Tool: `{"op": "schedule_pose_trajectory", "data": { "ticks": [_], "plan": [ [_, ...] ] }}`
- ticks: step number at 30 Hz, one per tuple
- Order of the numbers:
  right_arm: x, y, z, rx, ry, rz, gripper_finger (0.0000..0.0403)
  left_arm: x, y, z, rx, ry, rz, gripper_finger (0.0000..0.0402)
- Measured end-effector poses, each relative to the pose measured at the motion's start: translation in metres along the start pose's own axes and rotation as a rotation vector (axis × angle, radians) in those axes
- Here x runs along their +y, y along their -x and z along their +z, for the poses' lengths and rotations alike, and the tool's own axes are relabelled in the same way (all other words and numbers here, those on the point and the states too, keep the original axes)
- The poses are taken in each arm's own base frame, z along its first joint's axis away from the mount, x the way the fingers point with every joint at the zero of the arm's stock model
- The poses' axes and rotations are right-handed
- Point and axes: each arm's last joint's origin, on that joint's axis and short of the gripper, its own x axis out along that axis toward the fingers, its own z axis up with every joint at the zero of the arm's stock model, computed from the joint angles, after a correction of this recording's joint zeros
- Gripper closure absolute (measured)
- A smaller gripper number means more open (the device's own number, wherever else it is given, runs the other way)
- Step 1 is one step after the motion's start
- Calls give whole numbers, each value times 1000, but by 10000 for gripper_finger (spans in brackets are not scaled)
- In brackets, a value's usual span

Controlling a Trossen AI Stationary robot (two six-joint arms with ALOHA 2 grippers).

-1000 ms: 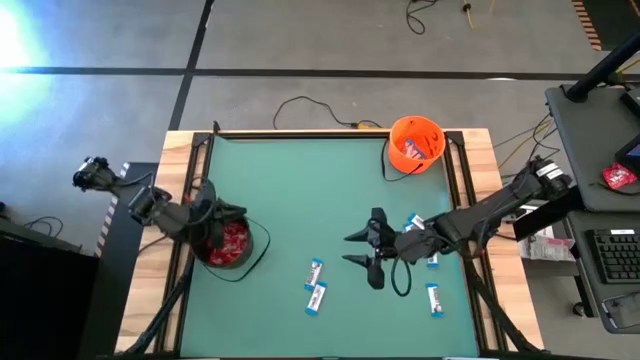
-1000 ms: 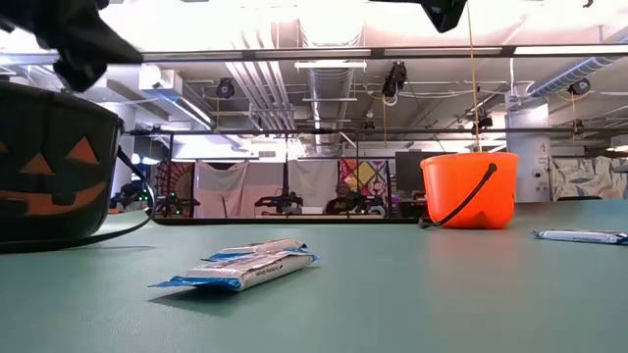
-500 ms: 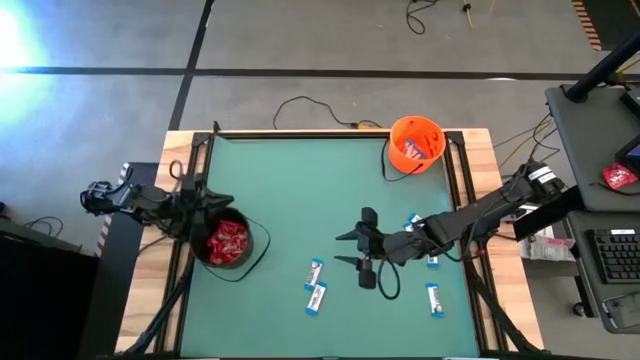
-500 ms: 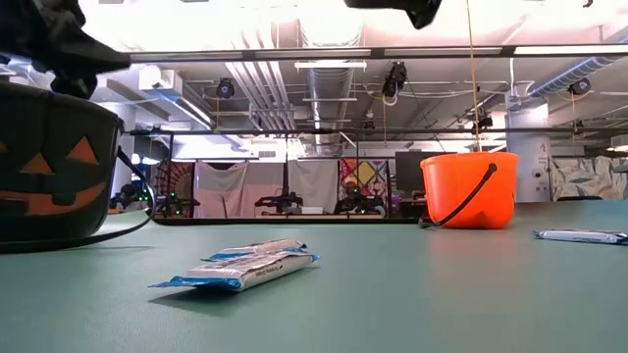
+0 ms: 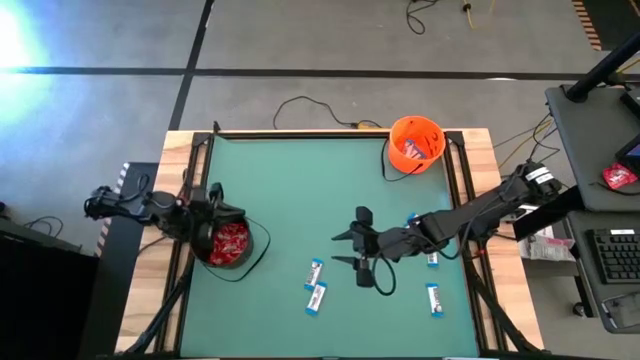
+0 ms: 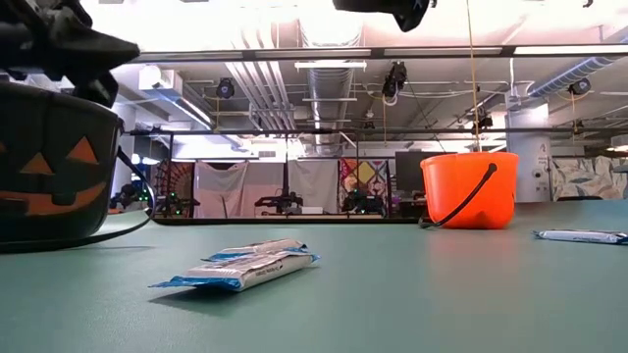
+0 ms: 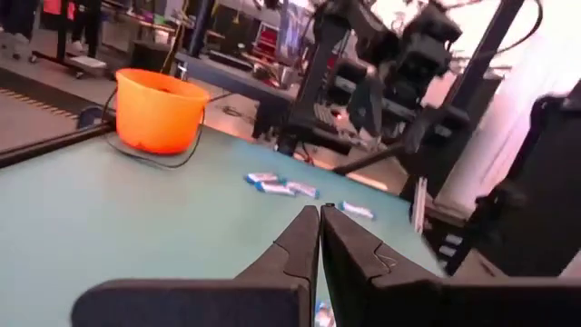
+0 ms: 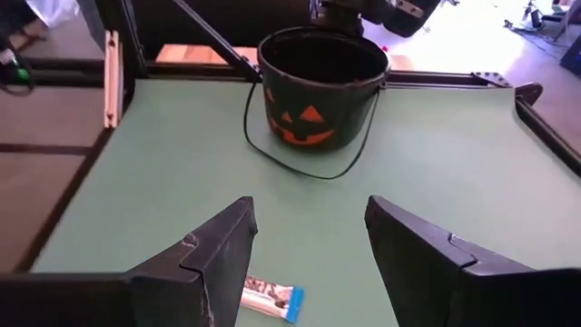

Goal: Sort candy by brand, put in halloween buckets
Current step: Put the white chocolate into the orange bucket

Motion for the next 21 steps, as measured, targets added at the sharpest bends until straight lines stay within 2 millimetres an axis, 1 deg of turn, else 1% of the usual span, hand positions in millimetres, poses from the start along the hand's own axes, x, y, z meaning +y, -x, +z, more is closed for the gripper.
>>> {"op": "schedule_pose_trajectory", "data": {
  "ticks": [3, 6, 9, 21],
  "plan": [
    [0, -1, -1, 7, 13, -1, 195, 5, -3, -6, 11, 1, 20, 402],
    [0, -2, 1, -1, -23, 0, 195, 7, -8, -18, 17, 24, -57, 402],
    [0, -1, 1, 2, -59, 2, 195, 9, -13, -29, -37, 27, -98, 402],
    [1, -2, 0, 2, -66, 2, 195, 11, -14, -33, 10, -8, -70, 402]
  ]
}}
